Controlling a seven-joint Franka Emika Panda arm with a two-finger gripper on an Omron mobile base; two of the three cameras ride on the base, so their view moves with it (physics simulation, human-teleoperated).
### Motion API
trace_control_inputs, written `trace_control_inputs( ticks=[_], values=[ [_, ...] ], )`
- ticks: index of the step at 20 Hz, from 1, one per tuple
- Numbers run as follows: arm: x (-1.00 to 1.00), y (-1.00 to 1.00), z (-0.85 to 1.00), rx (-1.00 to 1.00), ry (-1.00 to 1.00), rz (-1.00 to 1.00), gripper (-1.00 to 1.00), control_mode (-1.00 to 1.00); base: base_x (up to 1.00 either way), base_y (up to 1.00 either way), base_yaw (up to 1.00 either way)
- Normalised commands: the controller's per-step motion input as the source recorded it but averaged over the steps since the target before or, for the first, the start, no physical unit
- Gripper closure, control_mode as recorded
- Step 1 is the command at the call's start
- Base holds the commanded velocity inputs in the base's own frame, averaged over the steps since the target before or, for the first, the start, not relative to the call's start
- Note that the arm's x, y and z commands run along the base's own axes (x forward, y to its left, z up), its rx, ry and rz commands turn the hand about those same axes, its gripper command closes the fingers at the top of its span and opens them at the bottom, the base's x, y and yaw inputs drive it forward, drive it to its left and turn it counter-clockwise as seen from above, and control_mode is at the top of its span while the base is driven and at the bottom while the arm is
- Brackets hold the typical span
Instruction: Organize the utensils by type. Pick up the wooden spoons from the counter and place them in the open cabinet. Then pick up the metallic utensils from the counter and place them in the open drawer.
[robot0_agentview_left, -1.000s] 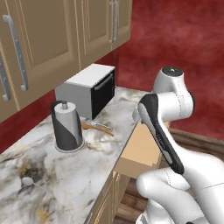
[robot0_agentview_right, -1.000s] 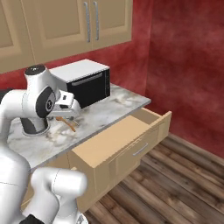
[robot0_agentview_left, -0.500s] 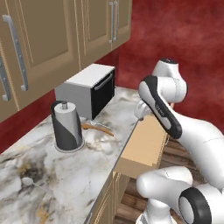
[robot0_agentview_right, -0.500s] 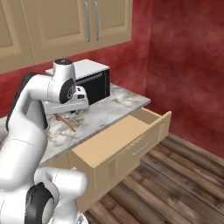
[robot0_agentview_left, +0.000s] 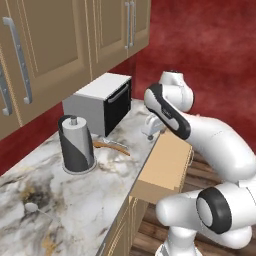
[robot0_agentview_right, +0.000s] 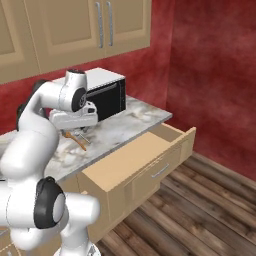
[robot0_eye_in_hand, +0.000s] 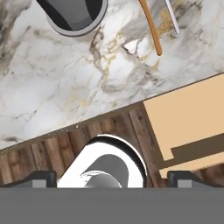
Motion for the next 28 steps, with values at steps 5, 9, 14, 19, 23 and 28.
trace_control_inputs(
  ticks=[5, 9, 14, 19, 23, 28],
  values=[
    [0.24, 0.22, -0.29, 0.00, 0.00, -0.02, -1.00, -1.00, 0.00, 0.00, 0.00],
    [0.04, 0.35, -0.35, 0.00, -0.15, 0.00, -1.00, -1.00, 0.00, 0.00, 0.00],
    [0.11, 0.30, -0.33, -0.07, -0.17, -0.07, -1.00, -1.00, 0.00, 0.00, 0.00],
    [0.18, 0.31, -0.21, -0.05, -0.08, -0.03, -1.00, -1.00, 0.00, 0.00, 0.00],
    [0.35, 0.21, -0.12, -0.03, -0.03, 0.00, -1.00, -1.00, 0.00, 0.00, 0.00],
    [0.59, 0.14, -0.18, 0.00, 0.00, 0.00, -1.00, -1.00, 0.00, 0.00, 0.00]
  ],
)
